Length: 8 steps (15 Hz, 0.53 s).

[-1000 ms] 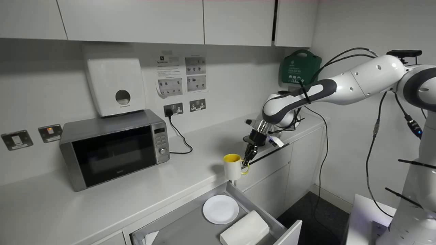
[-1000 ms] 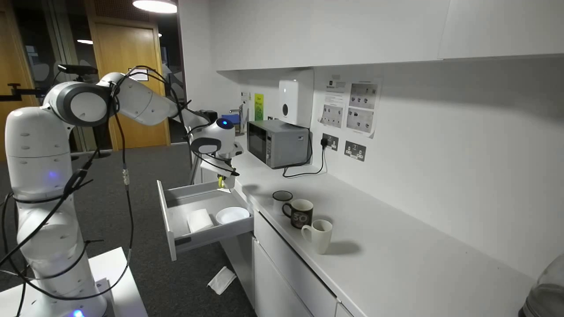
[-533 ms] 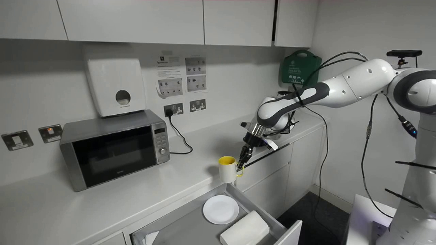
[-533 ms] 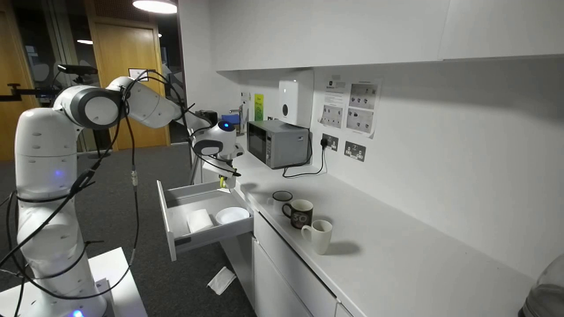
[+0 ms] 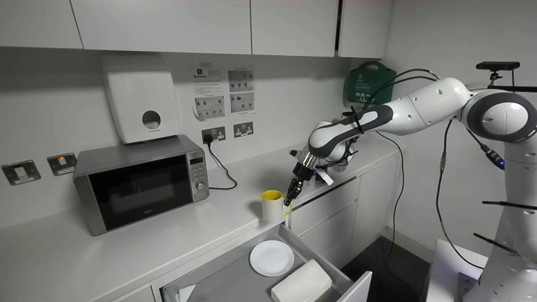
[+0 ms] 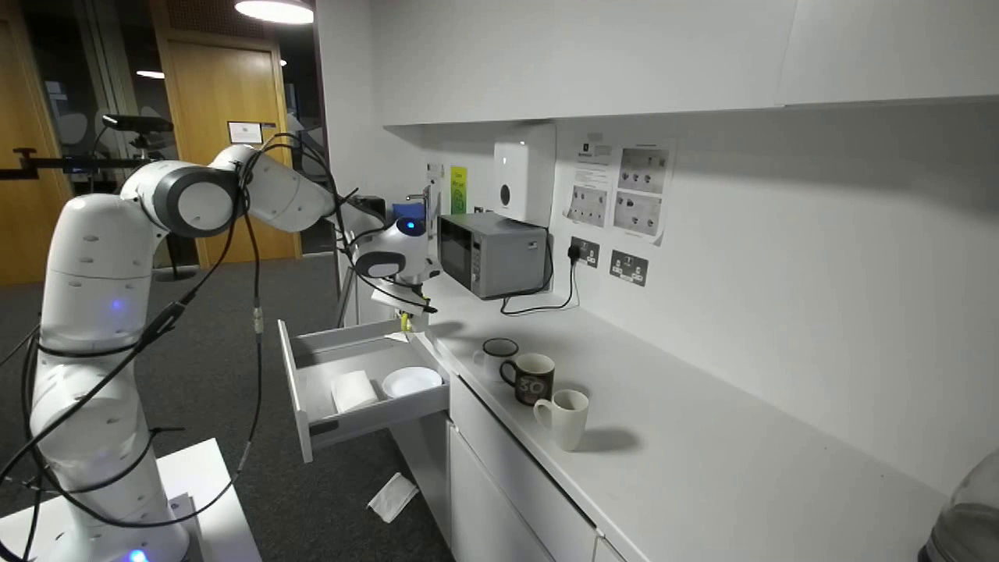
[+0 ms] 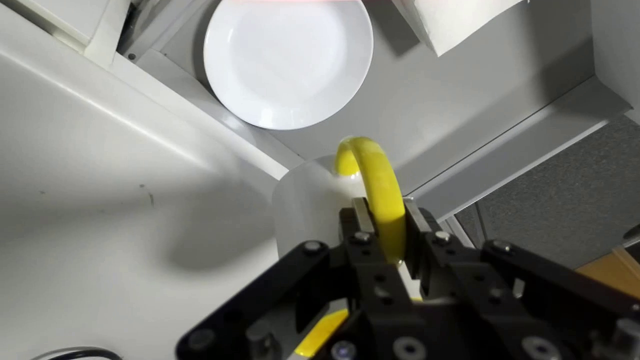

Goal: Pick the cup and put it in the drawer

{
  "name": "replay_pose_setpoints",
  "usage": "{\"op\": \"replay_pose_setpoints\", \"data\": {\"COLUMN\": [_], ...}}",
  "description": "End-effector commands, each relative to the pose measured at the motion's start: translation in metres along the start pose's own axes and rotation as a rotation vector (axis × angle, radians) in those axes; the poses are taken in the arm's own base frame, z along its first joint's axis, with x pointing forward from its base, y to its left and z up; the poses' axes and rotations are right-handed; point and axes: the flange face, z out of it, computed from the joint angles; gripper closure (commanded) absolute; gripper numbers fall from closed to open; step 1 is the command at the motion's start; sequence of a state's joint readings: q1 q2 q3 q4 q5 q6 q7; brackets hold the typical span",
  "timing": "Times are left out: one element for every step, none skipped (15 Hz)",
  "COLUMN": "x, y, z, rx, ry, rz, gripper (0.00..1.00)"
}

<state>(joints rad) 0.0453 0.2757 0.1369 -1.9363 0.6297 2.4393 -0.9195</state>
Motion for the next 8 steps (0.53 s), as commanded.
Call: {"op": "replay_pose_setpoints", "data": {"x": [0.008,0.007,0.006,0.005,0.003,0.001,-0.001,-0.006], "y": [0.010,0.012,0.014,0.016,0.017,0.017,0.017,0.018], "z": [-0.009,-0.011,-0.013,-0.016,-0.020,-0.024,-0.029,-0.007], "rx": [-0.017,-0.017,-0.017,-0.017,-0.014,-0.009,-0.005,-0.011], "ry": [0.044,0.042,0.041,0.039,0.034,0.029,0.027,0.005], "rz": [-0.018,-0.019,-0.019,-0.015,-0.010,0.000,0.007,0.019], "gripper": [0.95,0.95,0.95,0.95,0.95,0.95,0.95,0.82]}}
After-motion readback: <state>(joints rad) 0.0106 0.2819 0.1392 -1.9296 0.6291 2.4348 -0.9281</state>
